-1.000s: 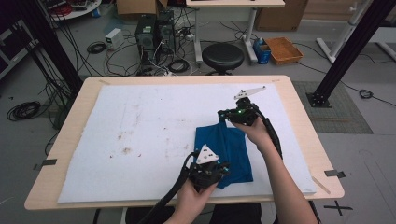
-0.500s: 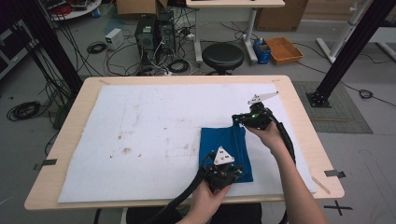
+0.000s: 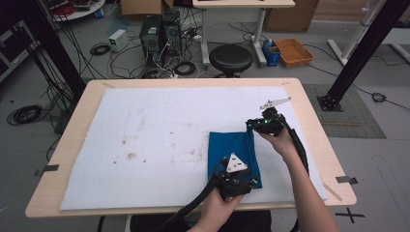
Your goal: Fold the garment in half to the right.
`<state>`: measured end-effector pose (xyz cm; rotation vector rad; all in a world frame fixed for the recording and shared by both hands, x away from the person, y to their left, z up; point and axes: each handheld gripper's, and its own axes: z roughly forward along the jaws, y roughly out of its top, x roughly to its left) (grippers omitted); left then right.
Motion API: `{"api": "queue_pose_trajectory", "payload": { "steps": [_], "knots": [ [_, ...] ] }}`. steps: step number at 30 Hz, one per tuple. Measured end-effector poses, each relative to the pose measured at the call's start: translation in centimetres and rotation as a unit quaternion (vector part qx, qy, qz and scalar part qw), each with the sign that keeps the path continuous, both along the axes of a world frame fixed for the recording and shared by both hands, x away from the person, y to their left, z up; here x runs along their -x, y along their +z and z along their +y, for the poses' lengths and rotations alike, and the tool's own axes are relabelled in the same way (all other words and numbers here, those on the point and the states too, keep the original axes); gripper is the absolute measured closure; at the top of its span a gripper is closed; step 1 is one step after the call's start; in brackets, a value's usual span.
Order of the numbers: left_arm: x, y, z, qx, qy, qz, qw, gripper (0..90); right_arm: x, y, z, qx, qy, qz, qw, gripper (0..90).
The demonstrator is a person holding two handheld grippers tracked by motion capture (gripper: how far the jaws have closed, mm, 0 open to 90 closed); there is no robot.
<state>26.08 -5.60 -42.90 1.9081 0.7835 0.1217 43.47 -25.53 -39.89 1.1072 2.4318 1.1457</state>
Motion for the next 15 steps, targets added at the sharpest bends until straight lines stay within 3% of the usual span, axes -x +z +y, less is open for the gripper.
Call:
{"api": "queue_pose_trajectory", "payload": {
  "steps": [5, 7, 9, 13, 15],
  "knots": [
    [-0.2, 1.0, 1.6, 0.002, 0.016, -0.018, 0.9997, 56.8, 1.1, 1.0, -0.1, -0.005, -0.038, -0.014, 0.9992, 69.4],
    [-0.6, 1.3, 2.5, 0.003, 0.029, -0.019, 0.9994, 55.9, 2.0, 1.3, 0.3, -0.006, -0.043, -0.037, 0.9983, 68.7],
    [-1.2, 1.5, 3.3, 0.0, 0.041, -0.022, 0.9989, 56.0, 2.9, 1.2, 0.9, -0.009, -0.043, -0.047, 0.9979, 68.9],
    [-2.2, 2.2, 5.1, -0.008, 0.06, -0.032, 0.9976, 55.6, 3.5, -0.2, 2.1, 0.033, -0.055, -0.042, 0.997, 71.1],
    [-2.6, 2.4, 6.0, -0.008, 0.072, -0.034, 0.9968, 55.4, 3.5, -0.9, 2.3, 0.045, -0.06, -0.044, 0.9962, 78.6]
  ]
}}
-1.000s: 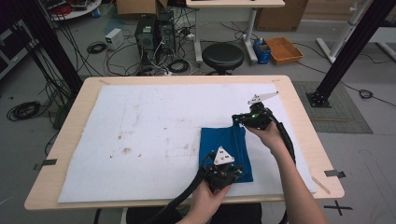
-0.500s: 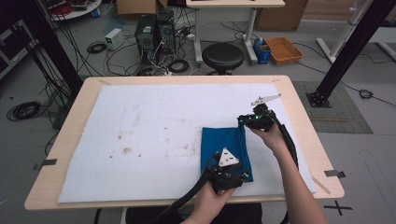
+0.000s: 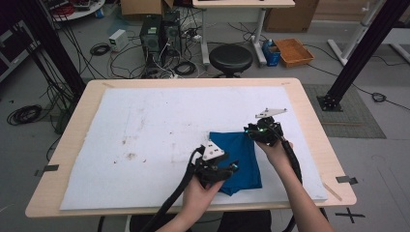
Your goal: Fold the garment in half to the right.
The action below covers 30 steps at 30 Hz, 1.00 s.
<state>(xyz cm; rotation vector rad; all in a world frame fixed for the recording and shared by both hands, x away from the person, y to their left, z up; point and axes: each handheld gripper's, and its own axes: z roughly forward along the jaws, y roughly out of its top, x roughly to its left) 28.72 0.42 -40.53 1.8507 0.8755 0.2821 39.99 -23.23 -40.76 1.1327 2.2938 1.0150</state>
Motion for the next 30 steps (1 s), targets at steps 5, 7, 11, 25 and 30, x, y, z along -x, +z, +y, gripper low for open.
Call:
{"api": "queue_pose_trajectory", "payload": {
  "steps": [5, 7, 11, 25, 30],
  "knots": [
    [-1.9, 0.0, 2.3, -0.002, 0.038, 0.0, 0.9993, 55.4, 0.1, -0.3, -0.9, -0.007, -0.016, 0.0, 0.9998, 89.7],
    [-2.8, -0.2, 3.0, -0.001, 0.051, 0.006, 0.9987, 55.4, 0.2, -0.2, -1.3, -0.015, -0.023, -0.002, 0.9996, 89.7],
    [-4.3, -0.3, 4.2, 0.004, 0.075, 0.01, 0.9971, 55.4, 0.3, -0.5, -2.4, -0.02, -0.037, 0.009, 0.9991, 89.5],
    [-9.3, -1.3, 5.5, 0.028, 0.067, 0.02, 0.9972, 45.6, 4.1, 0.5, -4.3, -0.076, -0.054, 0.01, 0.9956, 67.2],
    [-11.2, -1.9, 4.3, 0.002, 0.053, 0.017, 0.9985, 49.6, 7.5, 0.5, -4.6, -0.083, -0.049, 0.012, 0.9952, 62.4]
  ]
}}
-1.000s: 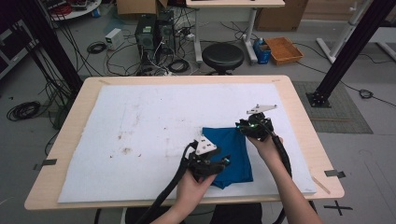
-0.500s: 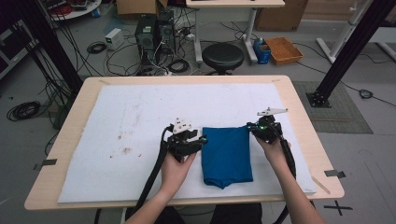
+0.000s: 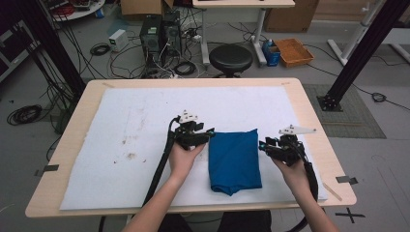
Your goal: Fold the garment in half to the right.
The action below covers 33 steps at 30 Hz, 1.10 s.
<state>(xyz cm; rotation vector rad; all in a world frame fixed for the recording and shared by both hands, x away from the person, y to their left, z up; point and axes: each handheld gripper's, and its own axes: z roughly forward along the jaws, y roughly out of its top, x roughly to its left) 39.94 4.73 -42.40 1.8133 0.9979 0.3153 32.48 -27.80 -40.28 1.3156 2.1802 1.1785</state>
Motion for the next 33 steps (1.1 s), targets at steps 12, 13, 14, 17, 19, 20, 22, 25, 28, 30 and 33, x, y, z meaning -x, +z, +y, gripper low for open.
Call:
{"api": "queue_pose_trajectory", "payload": {
  "steps": [12, 13, 14, 17, 19, 20, 22, 25, 28, 30, 33],
  "knots": [
    [-1.8, -1.8, -3.4, -0.099, -0.026, -0.001, 0.9948, 77.6, 5.9, -2.0, 0.6, -0.019, 0.04, 0.052, 0.9976, 63.3],
    [-1.8, -1.9, -3.4, -0.102, -0.024, 0.0, 0.9945, 79.6, 6.0, -2.2, 0.6, -0.017, 0.046, 0.056, 0.9972, 65.2],
    [-1.9, -2.1, -3.4, -0.104, -0.022, 0.002, 0.9944, 80.9, 6.2, -2.4, 0.7, -0.013, 0.049, 0.061, 0.9968, 68.5],
    [-2.1, -2.2, -3.3, -0.114, -0.018, 0.01, 0.9933, 87.2, 6.5, -2.8, 0.8, 0.002, 0.064, 0.062, 0.996, 87.8],
    [-2.2, -2.3, -3.1, -0.117, -0.018, 0.012, 0.9929, 88.6, 6.7, -2.7, 0.8, 0.007, 0.068, 0.061, 0.9958, 90.0],
    [-2.2, -2.4, -3.1, -0.119, -0.016, 0.012, 0.9926, 88.8, 6.9, -2.7, 0.6, 0.009, 0.066, 0.058, 0.996, 90.0],
    [-2.2, -2.4, -3.1, -0.121, -0.017, 0.011, 0.9925, 89.0, 7.1, -2.6, 0.3, 0.009, 0.065, 0.059, 0.9961, 90.0],
    [-2.2, -2.3, -3.1, -0.12, -0.016, 0.011, 0.9926, 88.9, 7.6, -2.4, -0.3, -0.019, 0.055, 0.058, 0.9966, 74.8],
    [-2.2, -2.4, -3.1, -0.116, -0.015, 0.013, 0.9931, 88.9, 8.2, -2.3, -0.2, -0.045, 0.047, 0.061, 0.996, 69.2],
    [-2.2, -2.3, -3.1, -0.118, -0.017, 0.011, 0.9928, 88.9, 8.4, -2.5, 0.3, -0.043, 0.053, 0.067, 0.9955, 67.9],
    [-2.1, -2.3, -3.1, -0.119, -0.018, 0.011, 0.9927, 88.7, 8.3, -2.9, 0.9, -0.014, 0.06, 0.075, 0.9953, 79.3]
  ]
}}
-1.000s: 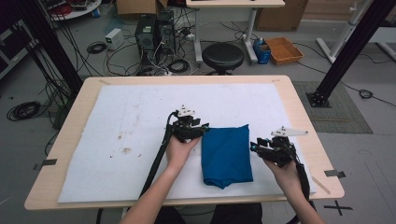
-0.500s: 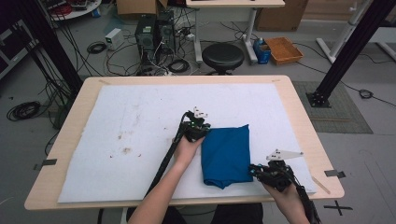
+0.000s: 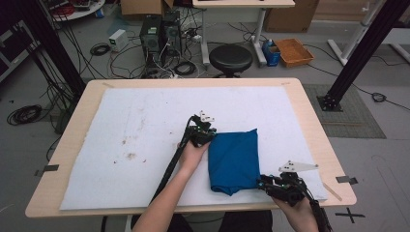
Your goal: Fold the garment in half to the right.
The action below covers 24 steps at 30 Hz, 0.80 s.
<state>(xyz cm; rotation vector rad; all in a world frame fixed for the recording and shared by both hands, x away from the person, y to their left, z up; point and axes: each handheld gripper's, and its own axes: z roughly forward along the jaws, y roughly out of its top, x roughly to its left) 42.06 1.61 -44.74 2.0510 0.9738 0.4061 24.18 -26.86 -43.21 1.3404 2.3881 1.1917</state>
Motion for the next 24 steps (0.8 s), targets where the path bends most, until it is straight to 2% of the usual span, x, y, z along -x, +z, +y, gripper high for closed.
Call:
{"api": "queue_pose_trajectory", "payload": {
  "steps": [2, 5, 9, 12, 14, 15, 18, 20, 23, 24],
  "knots": [
    [0.0, 0.0, 0.0, -0.001, 0.0, 0.001, 1.0, 88.7, 0.0, -0.2, 0.0, 0.011, 0.008, 0.001, 0.9999, 87.2],
    [0.0, -0.1, 0.0, 0.0, 0.0, -0.001, 1.0, 88.7, 0.3, -0.1, -0.3, 0.023, 0.01, -0.006, 0.9997, 88.5],
    [-0.1, -0.1, 0.2, 0.001, 0.001, 0.0, 1.0, 88.8, 0.6, 0.2, -0.9, 0.033, 0.005, -0.013, 0.9994, 88.6],
    [-0.2, -0.2, 0.2, 0.003, 0.0, 0.0, 1.0, 88.8, 0.6, 0.2, -1.5, 0.028, -0.004, -0.014, 0.9995, 87.7],
    [-0.1, -0.1, 0.2, 0.003, 0.0, 0.001, 1.0, 88.7, 0.4, 0.1, -1.8, 0.025, -0.007, -0.011, 0.9996, 85.9],
    [-0.1, 0.0, 0.3, 0.003, 0.003, -0.003, 1.0, 88.2, 0.3, 0.1, -1.9, 0.023, -0.008, -0.011, 0.9996, 82.3],
    [0.2, 0.6, 0.8, 0.015, 0.004, -0.014, 0.9998, 75.6, -0.3, 0.9, -2.3, 0.009, -0.019, -0.021, 0.9995, 74.8],
    [0.4, 1.2, 1.4, 0.033, 0.002, -0.021, 0.9992, 68.4, -1.3, 1.7, -2.4, 0.004, -0.027, -0.034, 0.999, 72.6],
    [1.2, 2.2, 2.5, 0.06, -0.011, -0.027, 0.9978, 59.5, -3.8, 3.1, -2.1, 0.001, -0.041, -0.055, 0.9976, 72.4],
    [1.6, 2.6, 2.8, 0.067, -0.013, -0.033, 0.9971, 57.9, -4.8, 3.4, -1.9, -0.001, -0.045, -0.056, 0.9974, 71.5]
  ]
}}
